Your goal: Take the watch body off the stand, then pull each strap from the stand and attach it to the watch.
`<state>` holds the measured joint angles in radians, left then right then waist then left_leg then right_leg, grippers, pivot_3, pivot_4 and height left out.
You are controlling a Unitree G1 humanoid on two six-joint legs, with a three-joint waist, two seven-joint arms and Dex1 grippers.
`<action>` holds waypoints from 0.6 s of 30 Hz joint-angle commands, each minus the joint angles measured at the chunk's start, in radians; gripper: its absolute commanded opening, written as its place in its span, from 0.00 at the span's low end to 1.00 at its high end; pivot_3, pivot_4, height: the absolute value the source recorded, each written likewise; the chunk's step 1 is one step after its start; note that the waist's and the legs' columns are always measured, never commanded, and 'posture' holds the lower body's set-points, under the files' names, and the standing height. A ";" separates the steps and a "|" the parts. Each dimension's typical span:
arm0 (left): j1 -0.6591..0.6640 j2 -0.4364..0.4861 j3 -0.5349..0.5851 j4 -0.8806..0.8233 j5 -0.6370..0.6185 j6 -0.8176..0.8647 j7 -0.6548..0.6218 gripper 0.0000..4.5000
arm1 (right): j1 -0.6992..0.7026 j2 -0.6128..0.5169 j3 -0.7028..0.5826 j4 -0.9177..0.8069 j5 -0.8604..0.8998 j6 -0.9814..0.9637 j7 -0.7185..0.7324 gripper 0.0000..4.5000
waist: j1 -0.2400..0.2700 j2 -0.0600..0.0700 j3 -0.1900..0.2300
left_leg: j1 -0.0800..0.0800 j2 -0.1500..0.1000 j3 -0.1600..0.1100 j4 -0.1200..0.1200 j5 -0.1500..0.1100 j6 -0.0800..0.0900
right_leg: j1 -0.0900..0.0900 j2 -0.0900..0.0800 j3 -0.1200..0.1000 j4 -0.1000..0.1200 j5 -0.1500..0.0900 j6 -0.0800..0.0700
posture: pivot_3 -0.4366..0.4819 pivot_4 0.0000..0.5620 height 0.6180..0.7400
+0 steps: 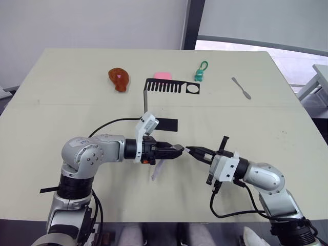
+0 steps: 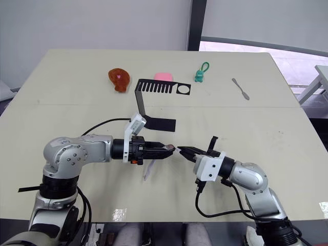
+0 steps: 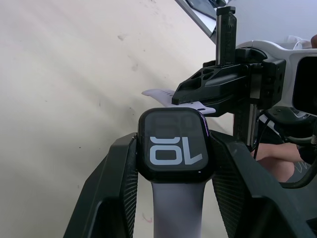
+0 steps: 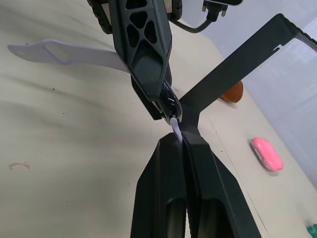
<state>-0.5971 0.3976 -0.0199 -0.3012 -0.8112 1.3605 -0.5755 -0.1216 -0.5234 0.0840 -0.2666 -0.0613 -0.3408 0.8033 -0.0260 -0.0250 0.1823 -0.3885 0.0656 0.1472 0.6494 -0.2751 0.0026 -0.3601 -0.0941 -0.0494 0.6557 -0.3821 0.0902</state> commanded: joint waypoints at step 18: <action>-0.019 -0.058 -0.089 -0.027 -0.019 0.002 -0.038 0.36 | -0.057 0.032 0.052 -0.048 -0.011 0.001 -0.053 0.00 | 0.000 0.000 0.000 | 0.000 0.000 0.000 0.000 0.000 0.000 | 0.000 0.000 0.000 0.000 0.000 0.000 | 0.48 0.27 1.00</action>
<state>-0.6052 0.3899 -0.0200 -0.2967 -0.7829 1.3560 -0.5755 -0.1382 -0.5168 0.1041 -0.2664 -0.0918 -0.3241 0.7805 -0.0262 -0.0250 0.1824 -0.3886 0.0655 0.1473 0.6493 -0.2751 0.0025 -0.3601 -0.0940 -0.0494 0.6557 -0.3821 0.0902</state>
